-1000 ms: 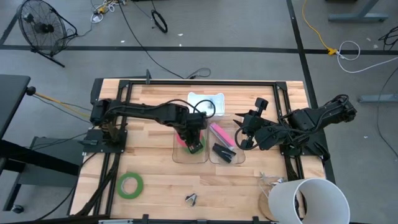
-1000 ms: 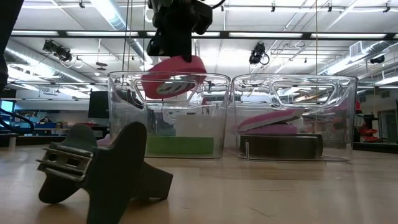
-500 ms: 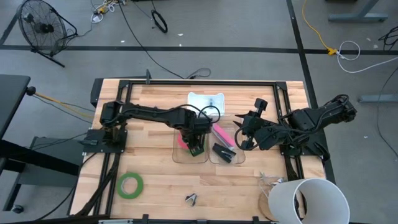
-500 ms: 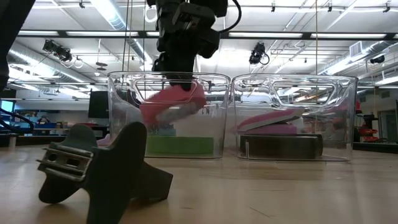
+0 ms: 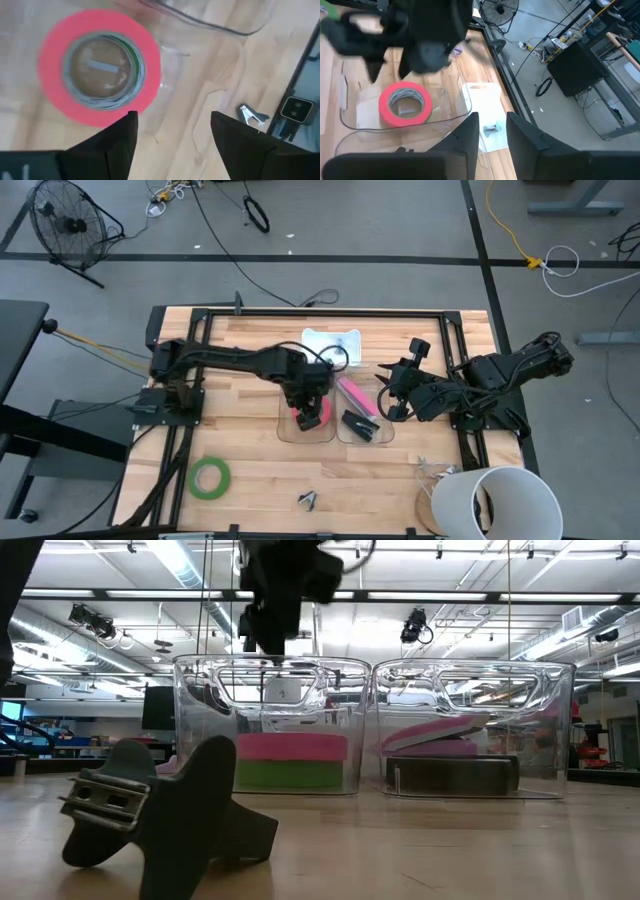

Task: Pick and place Stapler, Stapler remover, tape
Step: Put the violet staple remover into the white bin

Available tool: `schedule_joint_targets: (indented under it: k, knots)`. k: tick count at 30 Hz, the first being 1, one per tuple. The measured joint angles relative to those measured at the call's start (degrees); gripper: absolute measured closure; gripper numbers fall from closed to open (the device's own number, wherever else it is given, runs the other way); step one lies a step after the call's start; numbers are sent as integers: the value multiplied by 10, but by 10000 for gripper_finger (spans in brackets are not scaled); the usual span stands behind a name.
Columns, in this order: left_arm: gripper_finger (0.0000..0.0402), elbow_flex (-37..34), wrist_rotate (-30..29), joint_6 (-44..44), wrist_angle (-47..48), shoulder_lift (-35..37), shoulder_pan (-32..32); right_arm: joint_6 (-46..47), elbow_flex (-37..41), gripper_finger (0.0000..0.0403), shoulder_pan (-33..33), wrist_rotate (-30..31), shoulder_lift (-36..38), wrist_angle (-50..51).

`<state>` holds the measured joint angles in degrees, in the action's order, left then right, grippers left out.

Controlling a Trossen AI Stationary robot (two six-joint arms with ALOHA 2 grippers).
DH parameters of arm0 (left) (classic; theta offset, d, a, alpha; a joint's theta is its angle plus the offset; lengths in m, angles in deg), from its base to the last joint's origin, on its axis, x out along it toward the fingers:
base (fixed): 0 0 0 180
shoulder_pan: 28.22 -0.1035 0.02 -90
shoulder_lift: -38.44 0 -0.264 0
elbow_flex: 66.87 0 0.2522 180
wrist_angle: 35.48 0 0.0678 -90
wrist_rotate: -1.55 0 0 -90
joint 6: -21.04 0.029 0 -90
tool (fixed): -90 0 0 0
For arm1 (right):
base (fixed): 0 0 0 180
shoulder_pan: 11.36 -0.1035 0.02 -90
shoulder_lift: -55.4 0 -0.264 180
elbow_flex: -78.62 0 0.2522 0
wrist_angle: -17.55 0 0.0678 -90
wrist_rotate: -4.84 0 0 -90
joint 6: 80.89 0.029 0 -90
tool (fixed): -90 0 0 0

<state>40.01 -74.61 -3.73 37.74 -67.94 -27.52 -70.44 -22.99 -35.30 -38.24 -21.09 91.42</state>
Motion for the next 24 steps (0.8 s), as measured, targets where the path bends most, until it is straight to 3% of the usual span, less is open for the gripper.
schedule_joint_targets:
  k: [7, 11, 18, 24]
  knots:
    - [159, 0, -179, 34, 89, 105, -15, 14, 0, 305, 0, -1, 0, 3]
    - [159, -11, -268, 29, 101, 178, -56, 12, 0, 305, 0, -13, 0, 4]
    - [159, -106, -286, 20, 42, 292, -189, 11, 0, 305, 0, -15, 0, 5]
    - [159, -211, -242, 11, -19, 336, -293, -6, 0, 305, 0, -14, 0, 5]
